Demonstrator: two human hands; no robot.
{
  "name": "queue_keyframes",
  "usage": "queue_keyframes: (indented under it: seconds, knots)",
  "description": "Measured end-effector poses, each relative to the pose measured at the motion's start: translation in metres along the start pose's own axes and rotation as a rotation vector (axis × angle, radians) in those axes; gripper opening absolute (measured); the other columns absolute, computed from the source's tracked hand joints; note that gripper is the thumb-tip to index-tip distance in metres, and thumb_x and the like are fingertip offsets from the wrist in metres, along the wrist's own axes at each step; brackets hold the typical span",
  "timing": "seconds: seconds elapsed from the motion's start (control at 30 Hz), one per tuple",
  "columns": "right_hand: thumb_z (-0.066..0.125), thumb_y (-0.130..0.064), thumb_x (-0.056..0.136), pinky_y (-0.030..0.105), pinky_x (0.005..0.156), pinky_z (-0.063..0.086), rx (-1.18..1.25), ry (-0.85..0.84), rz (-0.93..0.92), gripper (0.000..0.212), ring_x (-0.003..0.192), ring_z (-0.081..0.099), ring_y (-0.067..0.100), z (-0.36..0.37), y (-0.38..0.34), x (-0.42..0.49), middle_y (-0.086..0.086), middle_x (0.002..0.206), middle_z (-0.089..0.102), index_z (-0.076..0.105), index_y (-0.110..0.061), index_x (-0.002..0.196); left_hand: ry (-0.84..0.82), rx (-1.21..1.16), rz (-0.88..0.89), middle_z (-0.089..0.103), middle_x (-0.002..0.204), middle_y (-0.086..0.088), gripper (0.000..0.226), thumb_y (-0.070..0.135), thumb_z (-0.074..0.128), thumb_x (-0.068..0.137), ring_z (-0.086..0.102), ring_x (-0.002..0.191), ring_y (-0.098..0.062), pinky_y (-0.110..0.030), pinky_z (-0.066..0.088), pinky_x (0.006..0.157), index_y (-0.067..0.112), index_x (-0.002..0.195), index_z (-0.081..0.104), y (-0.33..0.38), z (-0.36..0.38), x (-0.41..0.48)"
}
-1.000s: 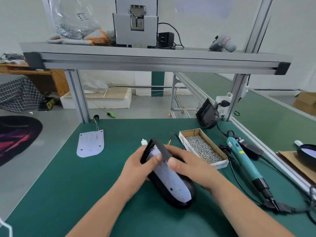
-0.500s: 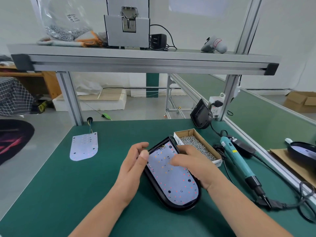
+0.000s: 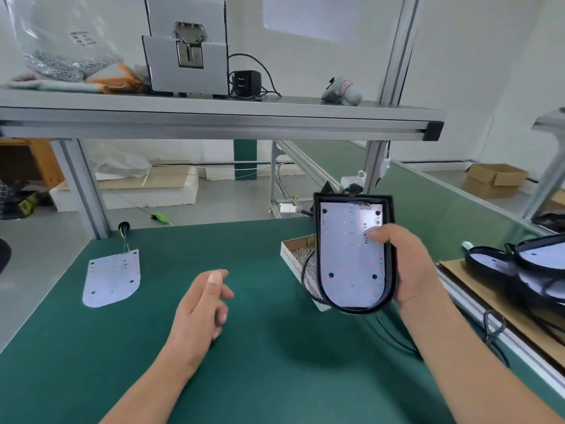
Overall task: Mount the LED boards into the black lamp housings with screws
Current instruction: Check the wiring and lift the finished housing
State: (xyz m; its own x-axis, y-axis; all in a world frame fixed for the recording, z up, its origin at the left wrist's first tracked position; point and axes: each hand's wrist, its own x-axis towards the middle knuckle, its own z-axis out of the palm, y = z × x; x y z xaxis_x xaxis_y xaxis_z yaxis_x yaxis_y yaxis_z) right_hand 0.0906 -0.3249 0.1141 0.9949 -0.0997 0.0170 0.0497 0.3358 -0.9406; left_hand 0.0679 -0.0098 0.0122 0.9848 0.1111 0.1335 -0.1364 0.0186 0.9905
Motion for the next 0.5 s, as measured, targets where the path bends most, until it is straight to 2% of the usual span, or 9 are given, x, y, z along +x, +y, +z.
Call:
queue_keyframes:
  seconds: [0.03, 0.1, 0.2, 0.27, 0.4, 0.5]
  knots:
    - [0.060, -0.016, 0.086, 0.045, 0.067, 0.064, -0.002, 0.018, -0.034, 0.023, 0.082, 0.076, 0.034, -0.011, -0.009, -0.002, 0.013, 0.095, 0.080, 0.082, -0.011, 0.090, -0.006, 0.000, -0.002, 0.066, 0.094, 0.001, 0.045, 0.079, 0.049, 0.086, 0.048, 0.061, -0.014, -0.028, 0.038, 0.047, 0.047, 0.108, 0.071, -0.001, 0.000, 0.000]
    - [0.054, -0.016, 0.095, 0.032, 0.053, 0.058, 0.010, 0.056, -0.103, 0.038, 0.065, 0.074, 0.025, -0.032, -0.028, -0.004, 0.001, 0.077, 0.076, 0.079, -0.021, 0.066, -0.011, 0.008, -0.005, 0.067, 0.093, 0.002, 0.043, 0.078, 0.050, 0.085, 0.047, 0.061, -0.015, -0.027, 0.037, 0.046, 0.047, 0.106, 0.072, -0.001, 0.000, 0.001]
    - [0.053, -0.016, 0.096, 0.027, 0.049, 0.055, -0.022, 0.180, -0.210, 0.045, 0.060, 0.071, 0.020, -0.069, -0.058, -0.005, -0.004, 0.072, 0.074, 0.074, -0.024, 0.058, -0.011, 0.025, -0.003, 0.067, 0.092, -0.003, 0.036, 0.075, 0.053, 0.097, 0.047, 0.060, -0.014, -0.025, 0.038, 0.046, 0.046, 0.107, 0.072, -0.001, -0.001, 0.002]
    - [0.058, -0.017, 0.093, 0.028, 0.052, 0.056, -0.027, 0.261, -0.253, 0.037, 0.064, 0.071, 0.021, -0.094, -0.076, -0.006, -0.005, 0.076, 0.073, 0.070, -0.027, 0.060, -0.018, 0.042, 0.003, 0.066, 0.092, -0.007, 0.034, 0.069, 0.049, 0.098, 0.047, 0.060, -0.016, -0.026, 0.039, 0.045, 0.046, 0.105, 0.072, -0.003, -0.001, 0.003]
    - [0.061, -0.022, 0.089, 0.031, 0.062, 0.059, 0.008, 0.416, -0.306, 0.021, 0.077, 0.075, 0.023, -0.145, -0.104, -0.008, -0.004, 0.094, 0.078, 0.076, -0.027, 0.077, -0.035, 0.050, 0.019, 0.066, 0.092, -0.008, 0.034, 0.066, 0.047, 0.094, 0.047, 0.058, -0.017, -0.025, 0.038, 0.044, 0.046, 0.103, 0.073, -0.005, 0.000, 0.006]
    - [0.062, -0.025, 0.085, 0.030, 0.062, 0.057, 0.014, 0.523, -0.327, 0.009, 0.071, 0.074, 0.024, -0.183, -0.121, -0.009, -0.004, 0.092, 0.077, 0.071, -0.024, 0.085, -0.032, 0.051, 0.029, 0.067, 0.091, -0.008, 0.036, 0.066, 0.049, 0.092, 0.047, 0.056, -0.017, -0.025, 0.037, 0.042, 0.044, 0.105, 0.074, -0.007, -0.001, 0.007]
